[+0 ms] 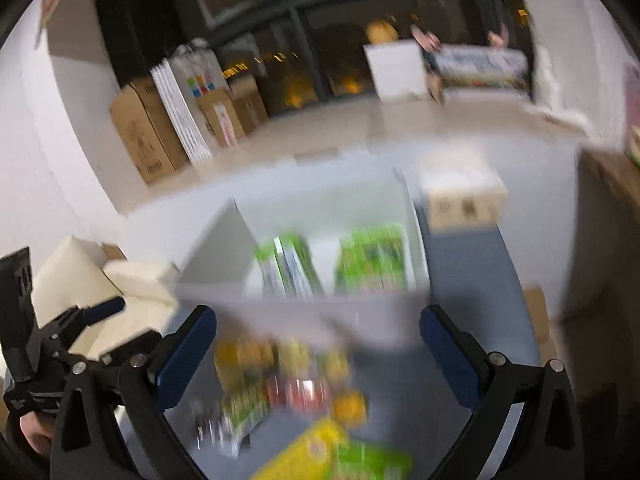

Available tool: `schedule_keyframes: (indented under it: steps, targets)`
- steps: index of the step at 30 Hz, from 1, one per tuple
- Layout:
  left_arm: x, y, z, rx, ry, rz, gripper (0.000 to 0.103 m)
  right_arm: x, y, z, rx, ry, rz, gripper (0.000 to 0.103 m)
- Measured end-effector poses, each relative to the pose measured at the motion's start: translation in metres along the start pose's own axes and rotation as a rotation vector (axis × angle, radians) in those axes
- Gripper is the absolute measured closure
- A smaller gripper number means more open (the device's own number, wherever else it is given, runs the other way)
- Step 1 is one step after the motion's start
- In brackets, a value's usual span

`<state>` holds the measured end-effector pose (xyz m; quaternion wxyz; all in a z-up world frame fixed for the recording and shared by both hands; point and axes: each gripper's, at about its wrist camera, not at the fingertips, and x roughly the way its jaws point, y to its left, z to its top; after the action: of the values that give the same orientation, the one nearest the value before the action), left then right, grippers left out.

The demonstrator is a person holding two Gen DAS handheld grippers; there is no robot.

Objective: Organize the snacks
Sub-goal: 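Lower both held snacks into the white box and open both tools, then grasp the clear bag of dark snacks with the left tool while the right tool grasps a seaweed pack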

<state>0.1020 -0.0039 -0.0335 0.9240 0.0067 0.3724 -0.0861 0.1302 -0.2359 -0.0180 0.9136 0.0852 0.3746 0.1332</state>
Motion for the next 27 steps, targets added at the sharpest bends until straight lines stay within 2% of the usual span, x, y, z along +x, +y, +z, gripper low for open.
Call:
schedule_keyframes:
  steps: [2, 4, 7, 13, 18, 21, 23, 24, 27]
  targets:
    - [0.001, 0.001, -0.028, -0.007, 0.03, 0.001, 0.0, -0.005, -0.007, -0.038, 0.08, 0.048, -0.093, 0.0]
    - [0.004, 0.002, -0.049, -0.01, 0.065, -0.012, 0.0, -0.004, -0.013, -0.068, 0.137, 0.092, -0.125, 0.0]
    - [0.006, 0.005, -0.079, -0.011, 0.112, -0.019, 0.0, 0.005, -0.014, -0.098, 0.149, 0.176, -0.161, 0.0]
    - [0.005, 0.008, -0.107, -0.011, 0.129, -0.026, 0.0, 0.02, -0.015, -0.108, 0.171, 0.234, -0.158, 0.0]
    - [0.01, 0.0, -0.105, 0.025, 0.141, -0.02, 0.0, 0.045, -0.013, -0.117, 0.16, 0.323, -0.16, 0.0]
    - [0.012, -0.005, -0.107, 0.063, 0.146, -0.024, 0.0, 0.05, -0.011, -0.118, 0.14, 0.331, -0.18, 0.001]
    - [0.016, -0.01, -0.109, 0.091, 0.16, -0.007, 0.0, 0.048, -0.009, -0.117, 0.114, 0.316, -0.216, 0.018]
    - [0.017, -0.01, -0.11, 0.097, 0.162, -0.007, 0.0, 0.045, -0.008, -0.118, 0.112, 0.307, -0.225, 0.036]
    - [0.02, -0.011, -0.112, 0.104, 0.172, -0.02, 0.0, 0.04, -0.01, -0.117, 0.126, 0.294, -0.201, 0.036]
